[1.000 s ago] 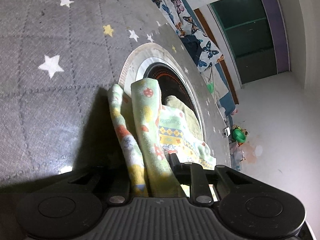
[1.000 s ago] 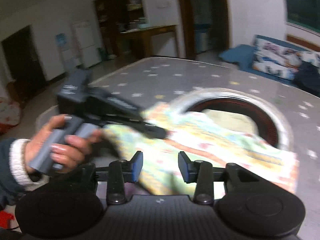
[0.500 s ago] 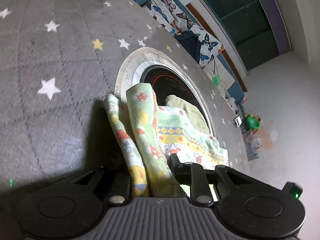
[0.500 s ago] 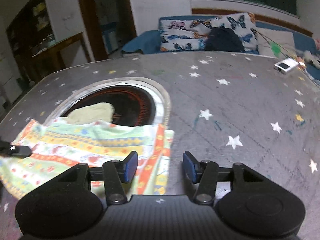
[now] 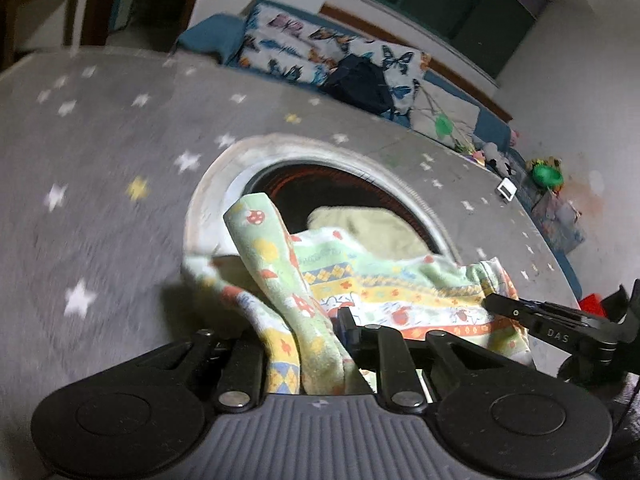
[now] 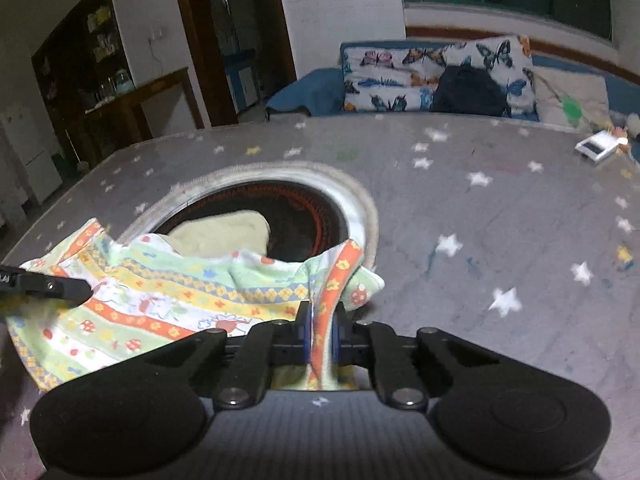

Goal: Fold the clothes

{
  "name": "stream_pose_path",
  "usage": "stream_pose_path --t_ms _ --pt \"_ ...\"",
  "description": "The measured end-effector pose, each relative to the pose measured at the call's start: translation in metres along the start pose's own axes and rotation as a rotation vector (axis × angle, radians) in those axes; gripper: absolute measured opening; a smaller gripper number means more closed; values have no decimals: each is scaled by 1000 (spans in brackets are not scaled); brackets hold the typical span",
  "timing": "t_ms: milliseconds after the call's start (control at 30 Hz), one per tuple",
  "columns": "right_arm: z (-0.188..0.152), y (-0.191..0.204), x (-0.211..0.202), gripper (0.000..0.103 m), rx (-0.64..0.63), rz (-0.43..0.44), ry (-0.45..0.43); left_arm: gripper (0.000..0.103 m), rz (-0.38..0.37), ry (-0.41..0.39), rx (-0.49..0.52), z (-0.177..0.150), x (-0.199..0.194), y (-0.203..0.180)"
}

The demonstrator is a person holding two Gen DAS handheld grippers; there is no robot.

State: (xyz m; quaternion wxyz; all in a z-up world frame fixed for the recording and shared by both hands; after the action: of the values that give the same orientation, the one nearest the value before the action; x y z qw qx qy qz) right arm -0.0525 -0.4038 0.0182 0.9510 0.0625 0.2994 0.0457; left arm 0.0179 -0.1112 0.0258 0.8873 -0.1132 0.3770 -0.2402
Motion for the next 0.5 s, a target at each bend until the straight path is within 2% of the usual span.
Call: stream_pose_path --t_ms 167,500 --pt "20 -18 -21 8 -24 -61 -58 15 -45 -1 69 17 18 -40" --pt "58 -78 -34 8 -81 -278 -107 14 -101 -4 178 46 95 -118"
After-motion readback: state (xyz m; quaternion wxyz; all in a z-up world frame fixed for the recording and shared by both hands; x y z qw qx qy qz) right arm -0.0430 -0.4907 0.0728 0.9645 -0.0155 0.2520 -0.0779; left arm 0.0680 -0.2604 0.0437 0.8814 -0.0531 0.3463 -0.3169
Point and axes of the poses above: each gripper's, at about its wrist camera, not at the fingertips, and x roughly the way its jaws point, y to its left, z to its top, the point moved 4 cm from there along x, roughly the way its jaws point, and after that the axes turned 6 degrees about -y, right-handed, at the moved point
